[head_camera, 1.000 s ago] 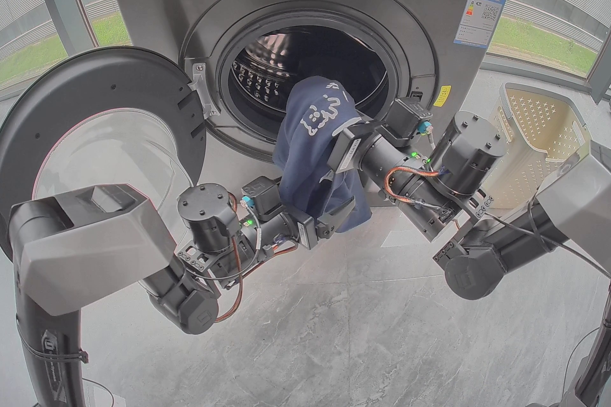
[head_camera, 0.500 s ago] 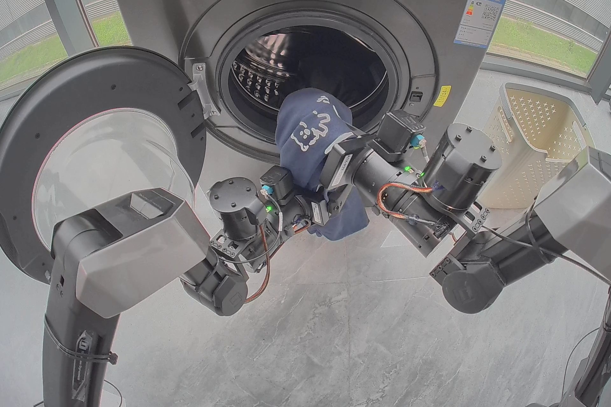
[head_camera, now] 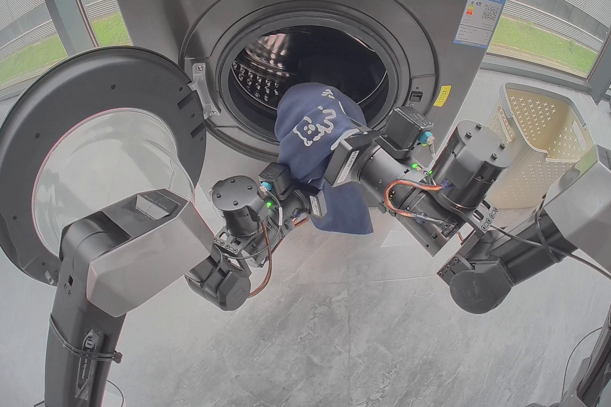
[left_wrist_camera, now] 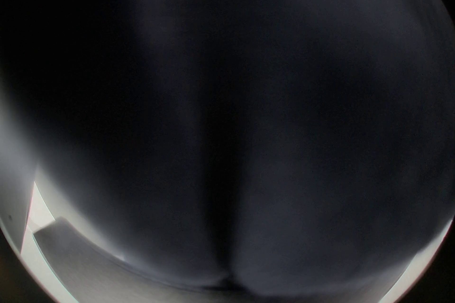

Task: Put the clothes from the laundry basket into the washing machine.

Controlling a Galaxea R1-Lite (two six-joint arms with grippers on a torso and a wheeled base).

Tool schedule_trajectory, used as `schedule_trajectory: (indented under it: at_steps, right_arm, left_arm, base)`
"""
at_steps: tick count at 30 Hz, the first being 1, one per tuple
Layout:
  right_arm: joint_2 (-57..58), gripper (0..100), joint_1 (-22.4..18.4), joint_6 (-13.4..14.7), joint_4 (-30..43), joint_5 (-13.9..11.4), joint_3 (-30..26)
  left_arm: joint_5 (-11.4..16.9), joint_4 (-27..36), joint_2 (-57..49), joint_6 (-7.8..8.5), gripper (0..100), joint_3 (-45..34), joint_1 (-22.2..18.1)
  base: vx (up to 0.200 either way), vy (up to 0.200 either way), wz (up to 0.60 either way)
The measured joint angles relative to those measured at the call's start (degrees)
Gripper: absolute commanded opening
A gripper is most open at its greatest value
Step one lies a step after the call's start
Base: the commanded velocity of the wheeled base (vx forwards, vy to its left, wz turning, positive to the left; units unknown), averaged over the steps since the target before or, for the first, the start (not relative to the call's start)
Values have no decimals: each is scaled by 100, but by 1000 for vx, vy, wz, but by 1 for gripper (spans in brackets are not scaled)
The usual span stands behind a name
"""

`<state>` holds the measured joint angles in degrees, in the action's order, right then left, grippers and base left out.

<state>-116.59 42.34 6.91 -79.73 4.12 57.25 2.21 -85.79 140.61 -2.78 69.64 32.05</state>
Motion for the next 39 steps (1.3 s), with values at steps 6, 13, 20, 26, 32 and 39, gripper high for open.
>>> schedule_trajectory:
  at_steps: [6,13,20,26,32,39]
  right_arm:
    - [228,0,-116,89,-35,-5,-323]
    - [411,0,-657,197,-44,-10,-664]
    - [207,0,-918,256,-118,-11,-697]
    - [-35,100,-944,269,-321,-13,-627]
    - [-24,100,-894,228,-327,-27,-723]
    - [184,100,-824,-95,-441,-490,-1838]
  left_arm:
    - [-21,6,-205,-102,0,28,-166]
    - [-98,26,-762,-329,0,-262,-247]
    - [-119,23,-1263,-397,0,-647,-165]
    - [-119,-22,-1563,-417,0,-912,-102]
    - [-166,80,-1781,-439,0,-1141,-57]
    - [-247,354,-2194,-458,0,-1854,-13]
  base:
    - [0,0,0]
    - [0,0,0]
    - [0,0,0]
    - [0,0,0]
    - [0,0,0]
    - [0,0,0]
